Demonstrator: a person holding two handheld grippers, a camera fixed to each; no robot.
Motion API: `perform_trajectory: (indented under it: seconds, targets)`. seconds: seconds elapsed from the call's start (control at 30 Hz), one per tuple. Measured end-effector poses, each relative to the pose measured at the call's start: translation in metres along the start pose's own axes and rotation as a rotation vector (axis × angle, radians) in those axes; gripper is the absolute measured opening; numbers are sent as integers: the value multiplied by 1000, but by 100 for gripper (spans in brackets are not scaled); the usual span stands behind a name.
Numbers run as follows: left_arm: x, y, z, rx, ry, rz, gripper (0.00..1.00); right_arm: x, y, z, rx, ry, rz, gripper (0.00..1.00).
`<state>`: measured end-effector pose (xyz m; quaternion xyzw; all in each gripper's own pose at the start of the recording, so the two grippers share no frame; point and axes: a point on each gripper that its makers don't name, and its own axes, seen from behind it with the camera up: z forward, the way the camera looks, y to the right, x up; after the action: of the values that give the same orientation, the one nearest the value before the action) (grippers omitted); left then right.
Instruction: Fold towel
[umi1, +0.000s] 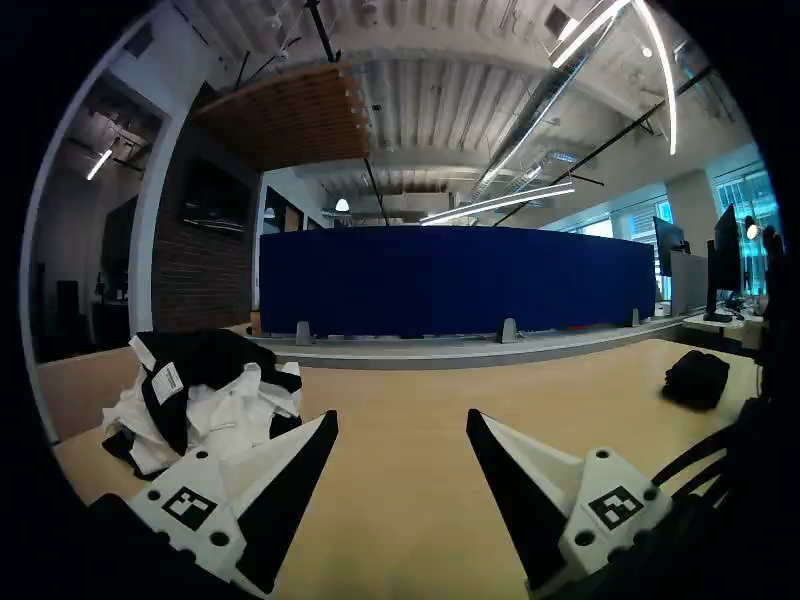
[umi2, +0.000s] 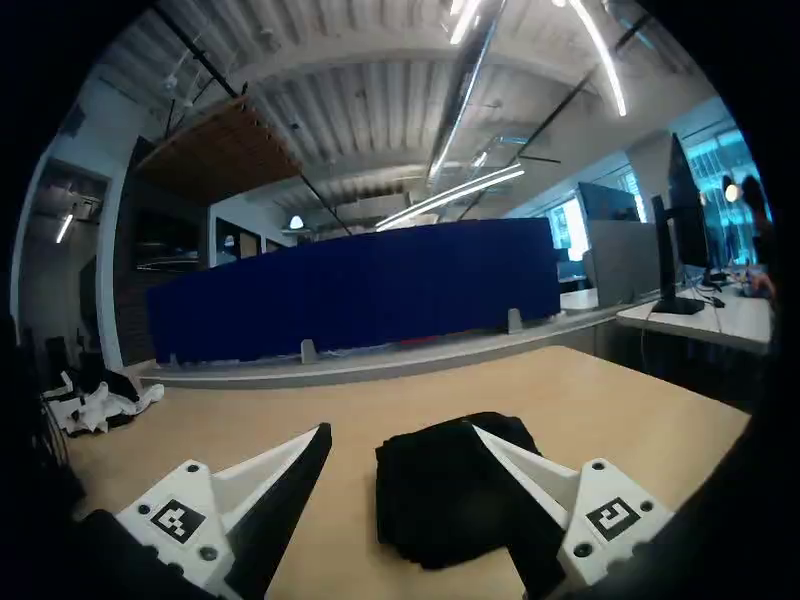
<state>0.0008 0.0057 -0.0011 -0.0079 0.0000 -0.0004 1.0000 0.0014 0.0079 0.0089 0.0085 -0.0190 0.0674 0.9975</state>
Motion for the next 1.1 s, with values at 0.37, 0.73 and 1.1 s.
perform_trajectory:
  seconds: [0.37, 0.73, 1.1]
  targets:
    - [0, 0, 0, 0, 0, 0, 96, -2, -10, -2, 7, 9, -60, 100]
    - [0, 0, 0, 0, 0, 0, 96, -1, -14, -4, -1, 37, -105, 100]
    - [-1, -1, 1, 0, 0, 0, 96, -3, -12, -3, -26, 37, -135, 100]
